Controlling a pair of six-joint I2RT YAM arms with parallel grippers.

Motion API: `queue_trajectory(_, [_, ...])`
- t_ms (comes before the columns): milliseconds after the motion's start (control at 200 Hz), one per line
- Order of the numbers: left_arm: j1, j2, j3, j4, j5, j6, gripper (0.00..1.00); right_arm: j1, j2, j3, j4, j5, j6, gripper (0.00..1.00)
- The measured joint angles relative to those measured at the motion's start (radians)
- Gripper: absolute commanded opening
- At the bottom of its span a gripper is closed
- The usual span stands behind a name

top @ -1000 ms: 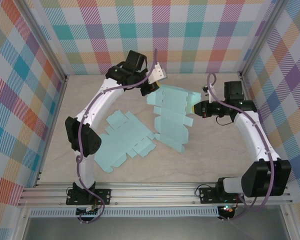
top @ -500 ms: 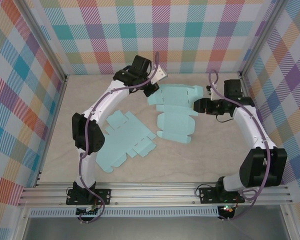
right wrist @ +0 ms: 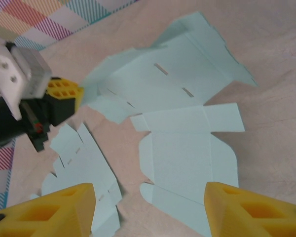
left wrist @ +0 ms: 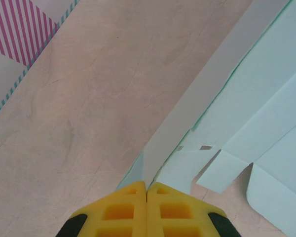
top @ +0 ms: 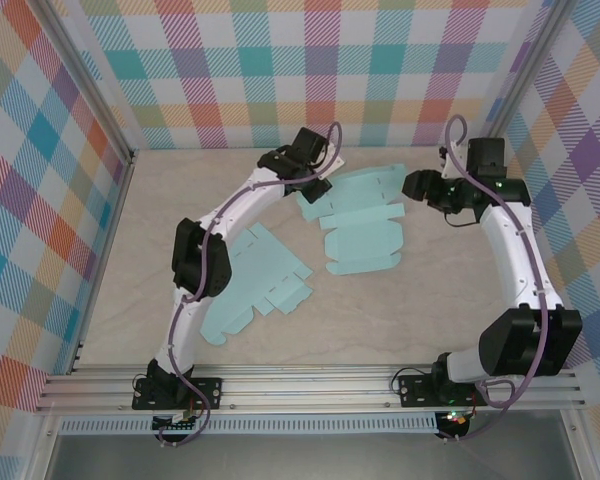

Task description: Fold the paper box

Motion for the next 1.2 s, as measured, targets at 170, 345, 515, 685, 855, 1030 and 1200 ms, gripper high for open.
queue_trajectory(170, [-0.014, 0.000, -0.017, 0.033, -0.015, 0.008, 0.00, 0.000, 0.113, 0.128, 0.001, -0.027, 0.072, 0.59])
queue_trajectory(345, [-0.016, -0.027, -0.151, 0.106, -0.035, 0.032, 0.00, 0.000, 0.272, 0.238, -0.008, -0.070, 0.129, 0.54])
queue_trajectory(515, [-0.023, -0.038, -0.233, 0.161, -0.109, 0.039, 0.00, 0.000, 0.341, 0.274, -0.022, -0.092, 0.156, 0.55])
queue_trajectory(685, [-0.071, -0.043, -0.256, 0.218, -0.214, 0.055, 0.00, 0.000, 0.378, 0.313, -0.047, -0.093, 0.156, 0.58])
queue_trajectory(855, [-0.135, -0.043, -0.256, 0.279, -0.291, 0.064, 0.00, 0.010, 0.433, 0.359, -0.089, -0.056, 0.137, 0.60])
queue_trajectory(1030, [-0.162, -0.043, -0.255, 0.307, -0.333, 0.068, 0.00, 0.026, 0.530, 0.451, -0.133, -0.006, 0.110, 0.60])
queue_trajectory(1200, [-0.161, -0.043, -0.255, 0.315, -0.365, 0.064, 0.00, 0.054, 0.592, 0.483, -0.171, 0.028, 0.100, 0.61])
